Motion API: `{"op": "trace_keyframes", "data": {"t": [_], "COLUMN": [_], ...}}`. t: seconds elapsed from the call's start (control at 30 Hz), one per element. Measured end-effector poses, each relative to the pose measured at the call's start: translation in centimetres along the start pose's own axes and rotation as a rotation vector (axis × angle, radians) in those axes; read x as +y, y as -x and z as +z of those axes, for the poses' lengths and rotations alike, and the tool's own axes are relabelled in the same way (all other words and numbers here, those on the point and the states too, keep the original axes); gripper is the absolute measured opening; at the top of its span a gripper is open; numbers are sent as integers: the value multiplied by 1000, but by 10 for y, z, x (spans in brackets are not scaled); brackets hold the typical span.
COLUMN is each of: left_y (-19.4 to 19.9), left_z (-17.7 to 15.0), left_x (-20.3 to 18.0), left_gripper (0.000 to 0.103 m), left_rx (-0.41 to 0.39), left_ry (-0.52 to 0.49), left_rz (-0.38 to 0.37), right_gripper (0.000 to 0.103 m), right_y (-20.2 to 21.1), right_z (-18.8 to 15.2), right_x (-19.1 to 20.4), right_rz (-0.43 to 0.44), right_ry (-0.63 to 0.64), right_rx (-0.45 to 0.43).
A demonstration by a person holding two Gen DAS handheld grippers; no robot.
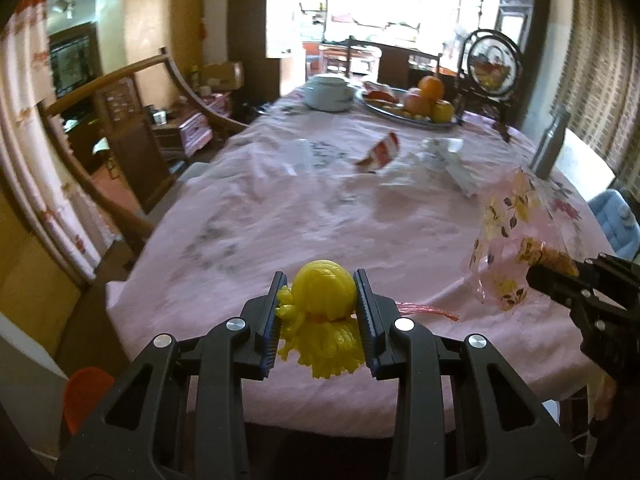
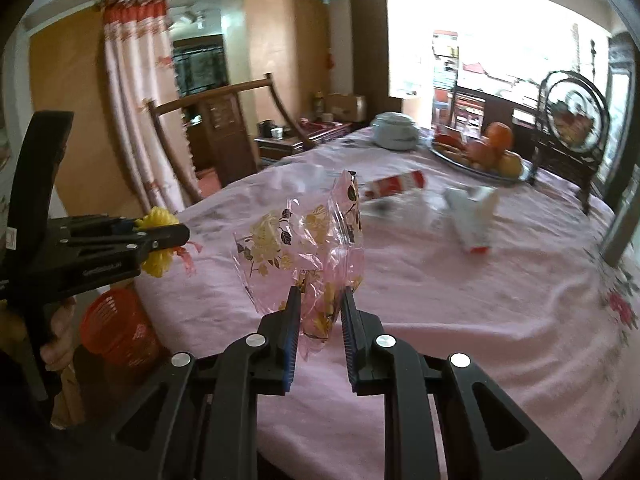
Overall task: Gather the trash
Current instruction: 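Carry the yellow wrapper and pink bag toward the orange basket, then open both tools over the orange basket to drop the wrapper and bag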
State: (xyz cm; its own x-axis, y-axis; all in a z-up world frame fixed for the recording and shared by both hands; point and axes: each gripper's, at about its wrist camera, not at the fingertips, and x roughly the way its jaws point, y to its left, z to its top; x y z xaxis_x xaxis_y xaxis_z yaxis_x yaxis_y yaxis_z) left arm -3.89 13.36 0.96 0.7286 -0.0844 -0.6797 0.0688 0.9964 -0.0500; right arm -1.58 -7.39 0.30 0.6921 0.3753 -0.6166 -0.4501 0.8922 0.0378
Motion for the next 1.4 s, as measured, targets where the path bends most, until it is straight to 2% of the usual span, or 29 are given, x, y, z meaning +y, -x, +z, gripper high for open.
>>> {"op": "trace_keyframes", "data": {"t": [0.27,0.43,0.6,0.67,0.77,0.9,1.1,1.3,1.4], "left_y": [24,42,60,64,67,63,42,14,3], "left_z": [-16,-23,-33,-39,-54,-84,-150,-206,-227], "left_x": [32,57,96,119,164,219,307,365,380], "left_gripper": [35,35,35,35,35,35,35,35,35], "left_rx": [-43,-83,-115,-111,-95,-51,91,221,272], "left_ry": [57,126,205,236,338,442,642,760,796], "left_rz": [61,104,176,204,262,351,464,494,500], "right_gripper": [20,20,20,20,20,20,20,20,20], "right_y": [-3,-7,-21,-32,-54,-84,-145,-205,-228], "right_z": [8,18,30,33,35,32,19,-5,-18], "right_x": [60,93,136,160,198,250,328,388,410], "right_rz": [40,104,237,303,372,455,566,592,595], "right_ry": [75,120,158,184,222,273,319,373,400], "right_rx": [9,0,2,21,66,133,263,396,454]}}
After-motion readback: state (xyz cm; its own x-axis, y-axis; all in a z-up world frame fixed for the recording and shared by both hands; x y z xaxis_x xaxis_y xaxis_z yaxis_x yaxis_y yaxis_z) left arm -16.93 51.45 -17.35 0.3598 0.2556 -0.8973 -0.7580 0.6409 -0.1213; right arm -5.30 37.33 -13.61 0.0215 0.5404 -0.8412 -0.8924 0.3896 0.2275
